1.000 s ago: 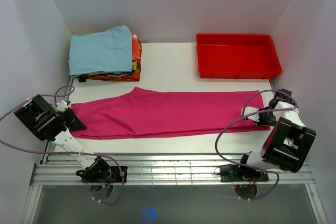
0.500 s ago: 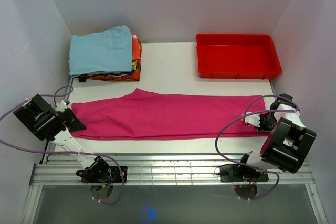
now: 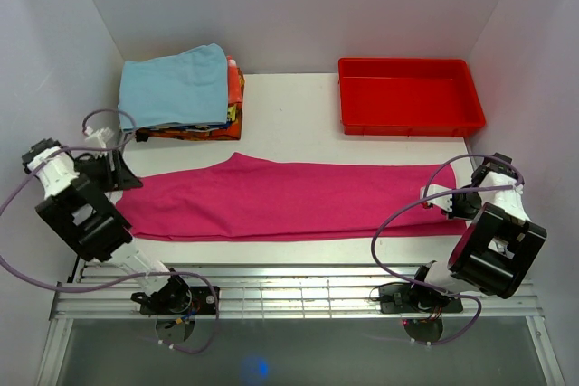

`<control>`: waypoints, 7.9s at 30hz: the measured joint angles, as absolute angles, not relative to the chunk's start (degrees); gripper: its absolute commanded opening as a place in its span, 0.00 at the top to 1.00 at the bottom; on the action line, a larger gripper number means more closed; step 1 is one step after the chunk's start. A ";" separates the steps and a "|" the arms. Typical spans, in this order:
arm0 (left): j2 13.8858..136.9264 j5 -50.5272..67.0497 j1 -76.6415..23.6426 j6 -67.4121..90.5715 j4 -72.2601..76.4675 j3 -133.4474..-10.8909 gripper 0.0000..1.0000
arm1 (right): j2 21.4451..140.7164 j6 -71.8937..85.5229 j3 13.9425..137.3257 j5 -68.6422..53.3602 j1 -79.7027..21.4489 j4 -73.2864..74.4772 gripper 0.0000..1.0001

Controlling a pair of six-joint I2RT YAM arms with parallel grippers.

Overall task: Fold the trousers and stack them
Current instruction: Fold the trousers

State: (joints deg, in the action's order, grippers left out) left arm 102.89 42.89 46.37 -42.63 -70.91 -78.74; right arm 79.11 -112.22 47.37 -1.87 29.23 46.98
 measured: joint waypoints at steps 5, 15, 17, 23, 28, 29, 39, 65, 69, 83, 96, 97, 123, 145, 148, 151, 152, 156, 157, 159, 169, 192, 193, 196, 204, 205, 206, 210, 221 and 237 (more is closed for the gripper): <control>82.96 46.52 26.52 -51.66 -68.40 -76.53 0.56 | 78.87 -112.20 47.03 -1.72 29.23 46.92 0.92; 73.63 34.61 -22.50 -48.90 -59.42 -53.21 0.60 | 77.69 -111.74 45.80 -1.26 29.23 46.46 0.92; 75.02 31.53 -26.81 -47.77 -58.15 -50.78 0.56 | 77.73 -111.42 45.87 -1.26 29.23 46.52 0.92; 75.40 24.03 -33.30 -45.69 -53.89 -46.96 0.60 | 77.91 -111.15 45.98 -1.26 29.23 46.59 0.92; 77.78 20.80 -33.43 -44.88 -49.36 -46.92 0.61 | 78.00 -111.15 45.98 -1.26 29.23 46.59 0.92; 78.24 20.27 -33.56 -44.73 -48.64 -46.87 0.61 | 78.02 -111.15 45.98 -1.23 29.23 46.59 0.92; 80.34 19.33 -34.46 -44.56 -44.95 -46.83 0.60 | 78.50 -111.15 45.98 -0.16 29.23 46.61 0.92; 80.77 17.39 -36.14 -43.77 -42.33 -44.60 1.00 | 79.22 -111.15 46.74 0.25 29.23 47.09 0.92; 77.56 16.99 -35.92 -43.20 -42.63 -44.62 1.00 | 79.22 -111.15 49.17 0.16 29.23 49.30 0.92; 72.73 19.79 -29.32 -45.23 -45.52 -45.45 1.00 | 74.63 -112.90 43.79 1.39 29.19 49.76 0.92; 74.26 20.18 -28.82 -44.38 -51.46 -45.19 0.25 | 78.85 -108.47 46.78 1.39 30.15 49.47 0.13; 72.97 20.36 -28.80 -43.44 -52.51 -46.74 0.22 | 78.85 -108.18 49.41 0.25 30.33 51.33 0.12; 96.64 35.07 35.07 -30.76 -52.90 -57.95 0.12 | 96.60 -61.04 57.01 -22.52 26.20 55.44 0.02; 100.73 49.67 44.23 -27.59 -56.36 -70.48 0.32 | 80.29 -45.15 69.25 -22.33 -19.59 36.53 0.29; 100.99 51.11 44.12 -28.01 -56.88 -68.31 0.33 | 83.74 -39.20 71.94 -25.30 -29.26 33.39 0.33; 102.15 51.70 44.07 -28.08 -56.47 -66.83 0.33 | 92.71 -34.57 76.95 -26.96 -35.35 30.52 0.39; 102.72 51.70 44.07 -28.03 -55.99 -66.22 0.34 | 96.64 -33.12 78.94 -27.46 -37.60 29.34 0.40; 104.05 51.40 44.07 -27.57 -54.83 -64.71 0.36 | 107.53 -30.11 84.64 -28.10 -43.27 26.24 0.44; 104.27 51.37 44.05 -27.33 -54.54 -64.53 0.36 | 110.13 -29.34 86.30 -28.36 -45.08 25.80 0.45; 104.75 51.37 43.77 -26.83 -53.78 -64.51 0.38 | 114.19 -28.03 88.95 -28.73 -48.77 23.49 0.48; 109.47 51.46 40.91 -21.71 -49.87 -65.32 0.38 | 126.45 -21.69 97.71 -28.75 -59.20 15.90 0.58; 115.59 55.22 38.35 -9.63 -45.43 -77.47 0.71 | 135.44 -19.57 106.83 -28.91 -59.02 17.78 0.51; 116.73 54.33 38.35 -9.52 -45.58 -78.15 0.59 | 135.44 -19.51 106.85 -29.10 -59.27 17.78 0.45; 118.48 51.42 38.81 -10.59 -46.46 -79.64 0.45 | 135.41 -18.92 107.61 -29.95 -59.64 19.07 0.30; 112.73 41.67 40.29 -19.14 -50.72 -86.61 0.20 | 127.90 -18.44 104.36 -29.47 -55.05 23.57 0.15; 109.97 40.84 40.01 -21.98 -51.46 -88.05 0.20 | 125.25 -18.02 102.50 -29.45 -52.99 23.42 0.11; 108.03 40.62 39.81 -23.49 -52.05 -88.64 0.20 | 121.73 -17.47 100.18 -29.39 -50.30 23.59 0.08; 96.53 40.69 35.55 -28.32 -53.32 -84.03 0.25 | 104.66 -15.49 88.88 -27.55 -35.88 21.93 0.01; 98.67 35.24 24.88 -18.98 -44.91 -58.02 0.35 | 78.35 -18.83 67.24 -26.09 -1.87 28.84 0.09; 106.13 27.38 39.16 -13.52 -41.41 -68.73 0.37 | 84.27 -32.38 64.18 -20.05 31.83 45.08 0.18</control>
